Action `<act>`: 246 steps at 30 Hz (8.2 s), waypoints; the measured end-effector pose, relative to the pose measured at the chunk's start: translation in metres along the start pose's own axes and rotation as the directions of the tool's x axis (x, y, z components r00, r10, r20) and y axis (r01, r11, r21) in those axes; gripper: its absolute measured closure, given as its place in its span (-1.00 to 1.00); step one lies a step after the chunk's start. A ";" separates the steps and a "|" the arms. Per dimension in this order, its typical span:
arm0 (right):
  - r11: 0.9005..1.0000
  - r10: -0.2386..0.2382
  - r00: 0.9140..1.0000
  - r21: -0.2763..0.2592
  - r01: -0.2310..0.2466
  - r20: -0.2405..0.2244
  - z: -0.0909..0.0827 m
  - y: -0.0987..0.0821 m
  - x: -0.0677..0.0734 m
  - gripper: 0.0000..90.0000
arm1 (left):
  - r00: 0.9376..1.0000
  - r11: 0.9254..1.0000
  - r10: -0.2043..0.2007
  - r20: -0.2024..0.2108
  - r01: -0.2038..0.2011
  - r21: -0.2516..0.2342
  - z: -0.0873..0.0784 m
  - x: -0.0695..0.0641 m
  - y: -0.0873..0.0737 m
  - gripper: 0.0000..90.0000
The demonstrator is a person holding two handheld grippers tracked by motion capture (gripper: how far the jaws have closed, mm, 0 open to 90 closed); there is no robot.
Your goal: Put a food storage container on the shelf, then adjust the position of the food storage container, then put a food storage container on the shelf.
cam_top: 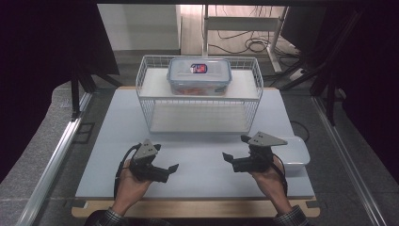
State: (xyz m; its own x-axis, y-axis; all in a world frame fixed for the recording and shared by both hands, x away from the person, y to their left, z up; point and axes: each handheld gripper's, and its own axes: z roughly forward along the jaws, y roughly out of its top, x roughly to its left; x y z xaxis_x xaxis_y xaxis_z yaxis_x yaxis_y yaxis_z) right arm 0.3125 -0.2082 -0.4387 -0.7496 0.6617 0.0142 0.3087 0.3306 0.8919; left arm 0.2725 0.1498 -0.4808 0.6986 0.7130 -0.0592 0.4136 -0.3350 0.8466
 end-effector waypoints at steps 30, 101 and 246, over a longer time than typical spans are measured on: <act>0.985 0.041 0.987 0.162 -0.066 0.153 -0.005 -0.038 -0.027 -0.79 | 1.000 0.998 -0.024 -0.018 0.025 0.063 0.003 0.004 -0.030 -0.89; 0.928 0.180 0.877 0.220 -0.302 0.445 -0.078 -0.069 -0.139 1.00 | 0.999 0.993 -0.042 0.011 0.040 0.110 0.012 0.007 -0.034 -0.88; 0.926 0.257 0.947 0.329 -0.185 -0.192 0.051 -0.031 -0.003 -0.43 | 0.952 0.974 -0.182 0.244 0.140 0.180 0.077 -0.010 0.017 -0.75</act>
State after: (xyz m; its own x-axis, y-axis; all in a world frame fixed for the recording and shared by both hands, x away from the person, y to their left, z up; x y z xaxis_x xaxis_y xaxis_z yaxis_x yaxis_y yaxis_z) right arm 0.3354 -0.1861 -0.4894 -0.7431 0.5825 0.3295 0.6170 0.4055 0.6744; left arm 0.3177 0.0892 -0.5066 0.7327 0.5896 -0.3400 0.6057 -0.3371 0.7208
